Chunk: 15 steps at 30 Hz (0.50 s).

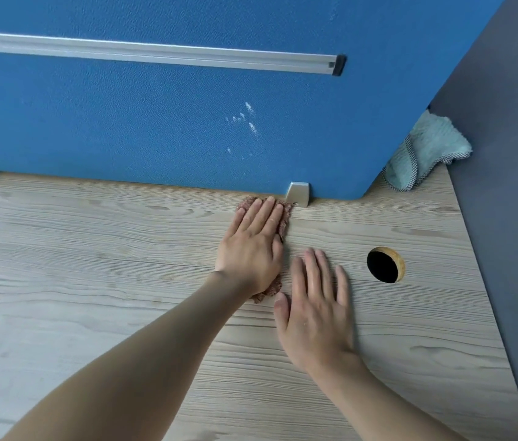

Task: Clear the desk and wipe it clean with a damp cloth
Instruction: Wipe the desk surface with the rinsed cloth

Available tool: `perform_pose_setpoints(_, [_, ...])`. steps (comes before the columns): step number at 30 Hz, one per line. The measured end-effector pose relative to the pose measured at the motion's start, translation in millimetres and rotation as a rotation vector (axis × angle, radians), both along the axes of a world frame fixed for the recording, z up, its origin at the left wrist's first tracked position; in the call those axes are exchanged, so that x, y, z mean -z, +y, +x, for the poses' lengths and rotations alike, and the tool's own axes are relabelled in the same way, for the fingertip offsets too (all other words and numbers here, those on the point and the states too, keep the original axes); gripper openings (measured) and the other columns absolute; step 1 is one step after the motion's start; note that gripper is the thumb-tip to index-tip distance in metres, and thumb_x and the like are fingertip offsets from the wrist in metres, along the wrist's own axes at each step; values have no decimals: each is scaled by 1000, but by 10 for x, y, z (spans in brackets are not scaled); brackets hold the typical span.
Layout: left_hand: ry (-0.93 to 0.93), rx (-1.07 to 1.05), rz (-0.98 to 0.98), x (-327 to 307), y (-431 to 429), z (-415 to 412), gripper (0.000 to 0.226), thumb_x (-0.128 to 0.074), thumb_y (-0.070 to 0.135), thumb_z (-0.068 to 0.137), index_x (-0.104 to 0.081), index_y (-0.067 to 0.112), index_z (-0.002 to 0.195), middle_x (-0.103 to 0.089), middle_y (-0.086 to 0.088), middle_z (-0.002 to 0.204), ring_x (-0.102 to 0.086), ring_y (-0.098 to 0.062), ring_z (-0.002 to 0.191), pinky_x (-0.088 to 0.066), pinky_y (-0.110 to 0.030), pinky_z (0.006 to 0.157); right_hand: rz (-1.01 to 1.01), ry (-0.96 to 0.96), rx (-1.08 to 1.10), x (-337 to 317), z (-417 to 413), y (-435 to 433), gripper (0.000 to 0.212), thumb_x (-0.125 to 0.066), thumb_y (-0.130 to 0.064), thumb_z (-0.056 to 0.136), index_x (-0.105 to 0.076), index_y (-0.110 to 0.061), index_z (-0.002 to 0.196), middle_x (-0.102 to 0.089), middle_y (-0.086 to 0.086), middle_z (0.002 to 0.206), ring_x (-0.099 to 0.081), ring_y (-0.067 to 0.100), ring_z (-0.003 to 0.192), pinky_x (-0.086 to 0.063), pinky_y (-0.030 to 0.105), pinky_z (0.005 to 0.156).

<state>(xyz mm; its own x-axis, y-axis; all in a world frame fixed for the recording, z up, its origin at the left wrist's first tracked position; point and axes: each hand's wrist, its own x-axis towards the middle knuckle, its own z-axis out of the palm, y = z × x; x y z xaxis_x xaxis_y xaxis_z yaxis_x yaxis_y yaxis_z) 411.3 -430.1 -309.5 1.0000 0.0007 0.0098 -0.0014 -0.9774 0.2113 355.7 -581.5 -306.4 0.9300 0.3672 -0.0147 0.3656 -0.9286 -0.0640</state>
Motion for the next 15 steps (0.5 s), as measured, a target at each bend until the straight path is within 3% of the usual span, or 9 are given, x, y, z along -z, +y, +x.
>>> perform_pose_setpoints(5, [54,-69,16,-16,-21,108,76,-3,42,88,-14,21,160,-9,2,167,0,-14,153,1,-37,125,8,1,9,-7,1,14,68,-34,-45,94,-46,-5,147,-36,17,158,-26,32,150,-22,56,119])
perform_pose_setpoints(10, [78,-105,20,-3,-10,274,69,-12,40,93,-19,21,158,-18,2,165,-6,-17,153,1,-37,124,10,-1,12,-4,13,16,67,-35,-45,94,-46,-7,148,-36,16,158,-26,32,150,-22,56,119])
perform_pose_setpoints(15, [3,-124,-3,-5,103,9,73,-6,43,91,-22,21,158,-15,2,166,-4,-15,153,2,-36,124,14,2,7,-12,-1,4,67,-35,-45,93,-45,-8,148,-35,16,159,-27,31,150,-21,55,120])
